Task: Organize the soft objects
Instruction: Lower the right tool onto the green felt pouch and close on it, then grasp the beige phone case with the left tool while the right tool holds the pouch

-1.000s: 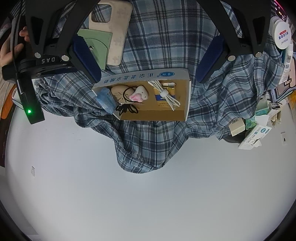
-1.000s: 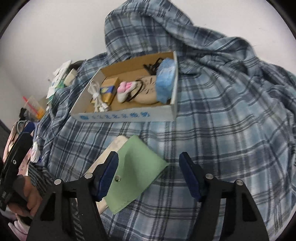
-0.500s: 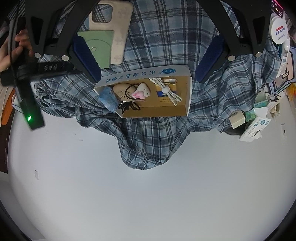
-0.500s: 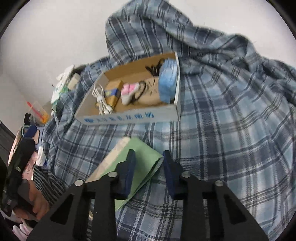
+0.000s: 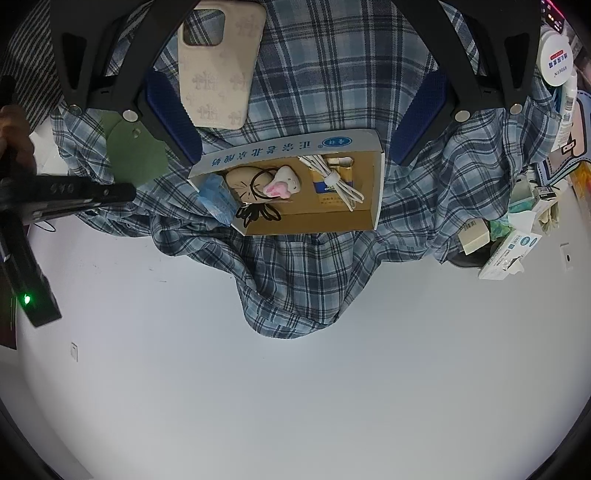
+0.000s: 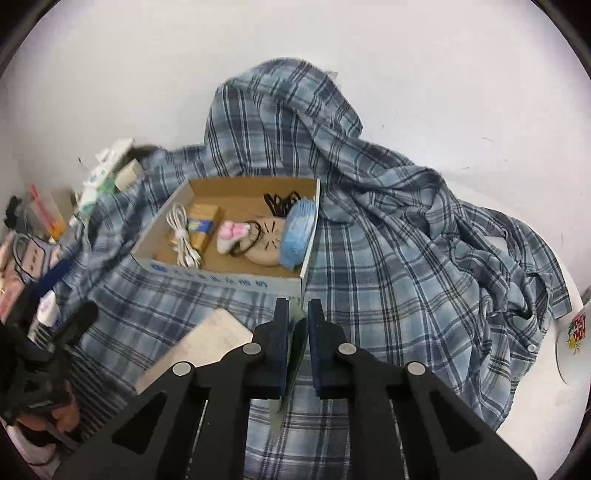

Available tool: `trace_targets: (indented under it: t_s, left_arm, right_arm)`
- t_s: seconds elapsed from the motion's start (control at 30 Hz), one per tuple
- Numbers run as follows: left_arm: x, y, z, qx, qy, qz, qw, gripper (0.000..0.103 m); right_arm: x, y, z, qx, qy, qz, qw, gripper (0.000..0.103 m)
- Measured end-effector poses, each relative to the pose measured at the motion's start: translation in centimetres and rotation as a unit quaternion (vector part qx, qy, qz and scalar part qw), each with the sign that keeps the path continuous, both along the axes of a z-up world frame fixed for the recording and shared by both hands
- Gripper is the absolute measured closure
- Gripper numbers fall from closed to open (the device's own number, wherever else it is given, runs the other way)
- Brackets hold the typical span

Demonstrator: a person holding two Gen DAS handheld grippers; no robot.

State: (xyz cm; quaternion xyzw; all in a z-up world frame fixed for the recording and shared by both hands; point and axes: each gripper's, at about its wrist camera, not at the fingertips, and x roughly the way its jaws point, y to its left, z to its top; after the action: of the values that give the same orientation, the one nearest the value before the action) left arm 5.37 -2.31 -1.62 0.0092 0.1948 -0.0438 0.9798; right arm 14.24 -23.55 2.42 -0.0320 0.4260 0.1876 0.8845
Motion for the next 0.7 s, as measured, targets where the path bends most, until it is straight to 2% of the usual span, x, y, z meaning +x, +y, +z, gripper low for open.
trace_targets:
  t_s: [0.13, 0.3, 0.43, 0.7]
  left_arm:
    - [0.0, 0.0, 0.0, 0.001, 0.001, 0.0, 1.0, 0.0]
    - [0.0, 0.0, 0.0, 0.001, 0.0, 0.0, 1.0, 0.0]
    - [0.0, -0.1, 0.0, 0.0, 0.0, 0.001, 1.0, 0.0]
    - [0.0, -0.1, 0.0, 0.0, 0.0, 0.001, 1.0, 0.0]
  right_arm:
    - [0.1, 0.4, -0.9, -0.016, -0.015, -0.002, 1.0, 0.094]
    - [0.5, 0.8, -1.2, 0.017, -0.003, -0.003, 1.0, 0.094]
    - [0.2, 2.2, -1.6, 0.007, -0.007, 0.014, 1.0, 0.093]
    - [0.0, 4.7, -5.2, -0.022, 0.036, 0.04, 0.998, 0.093]
